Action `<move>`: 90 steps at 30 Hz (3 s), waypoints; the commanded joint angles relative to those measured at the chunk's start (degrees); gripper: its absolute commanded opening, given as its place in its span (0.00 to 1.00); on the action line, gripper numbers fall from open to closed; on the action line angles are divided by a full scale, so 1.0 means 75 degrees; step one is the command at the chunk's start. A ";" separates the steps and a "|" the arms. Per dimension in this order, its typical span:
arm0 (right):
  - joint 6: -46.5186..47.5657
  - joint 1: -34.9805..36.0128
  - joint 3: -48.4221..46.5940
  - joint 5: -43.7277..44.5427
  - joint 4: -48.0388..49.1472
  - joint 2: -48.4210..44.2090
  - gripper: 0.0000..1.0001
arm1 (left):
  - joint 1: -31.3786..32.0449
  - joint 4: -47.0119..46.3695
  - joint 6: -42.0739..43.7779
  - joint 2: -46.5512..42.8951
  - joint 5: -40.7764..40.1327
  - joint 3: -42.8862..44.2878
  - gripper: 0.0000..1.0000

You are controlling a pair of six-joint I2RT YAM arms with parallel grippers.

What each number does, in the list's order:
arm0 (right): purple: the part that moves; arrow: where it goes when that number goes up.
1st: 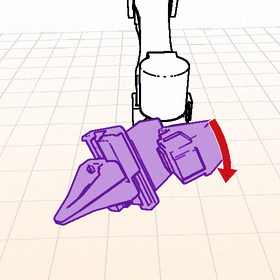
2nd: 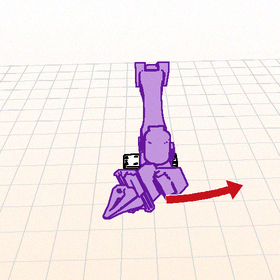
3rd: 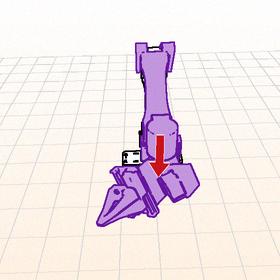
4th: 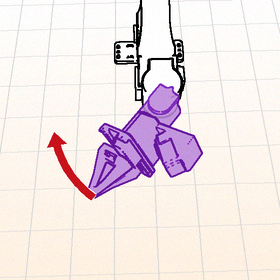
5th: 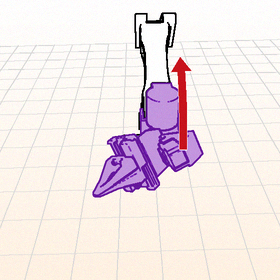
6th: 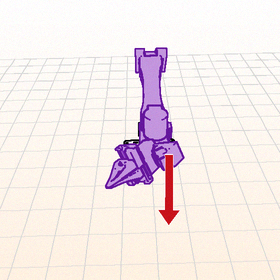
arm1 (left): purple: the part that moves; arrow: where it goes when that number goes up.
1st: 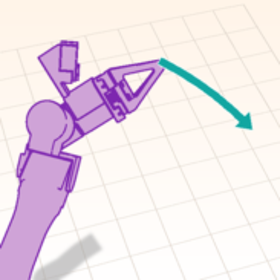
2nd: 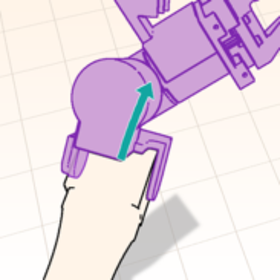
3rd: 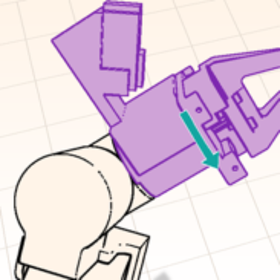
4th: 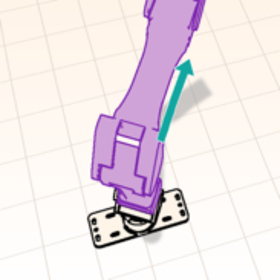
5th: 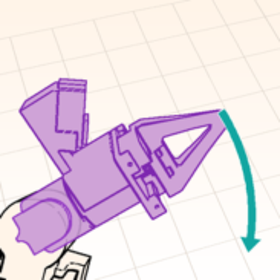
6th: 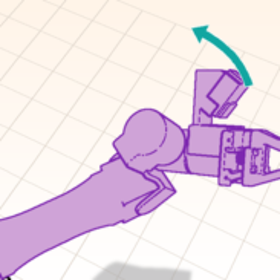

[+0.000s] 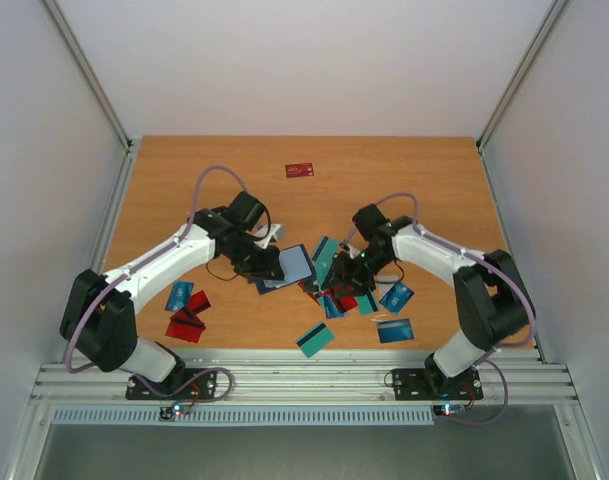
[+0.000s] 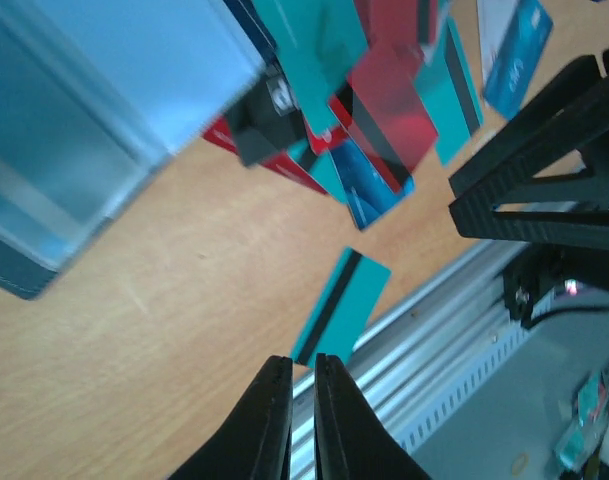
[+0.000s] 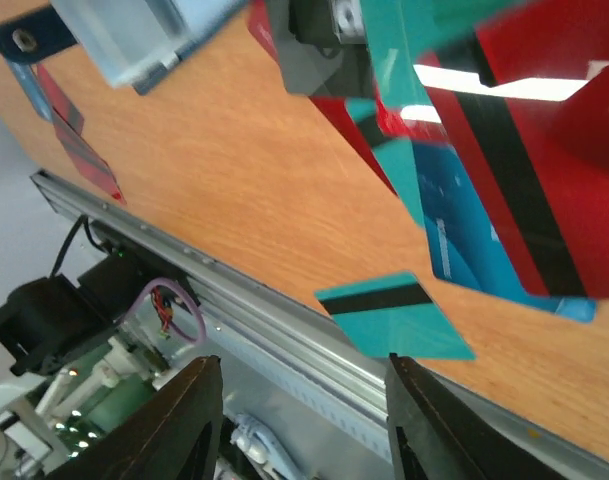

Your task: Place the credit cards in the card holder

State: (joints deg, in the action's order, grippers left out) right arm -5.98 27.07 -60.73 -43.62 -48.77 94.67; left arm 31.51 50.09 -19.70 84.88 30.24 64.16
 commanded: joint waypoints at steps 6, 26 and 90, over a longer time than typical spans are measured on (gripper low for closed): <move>-0.2793 0.0458 0.2750 -0.0420 0.2415 -0.2101 0.55 | 0.1345 -0.0360 -0.0623 0.0570 0.0198 -0.0379 0.10; -0.5342 0.2792 0.4271 0.1421 0.4370 -0.2372 0.62 | 0.2082 -0.0810 -0.0436 0.2689 0.0192 -0.0612 0.09; -0.5661 0.4031 0.4403 0.3171 0.4979 -0.2716 0.10 | 0.2221 -0.2858 -0.1608 0.2942 0.1398 -0.2000 0.09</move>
State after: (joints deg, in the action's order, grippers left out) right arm -51.75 57.76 -24.47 -22.96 -8.86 74.94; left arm 47.37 30.50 -31.11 105.89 48.12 51.35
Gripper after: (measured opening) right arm 0.130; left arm 0.090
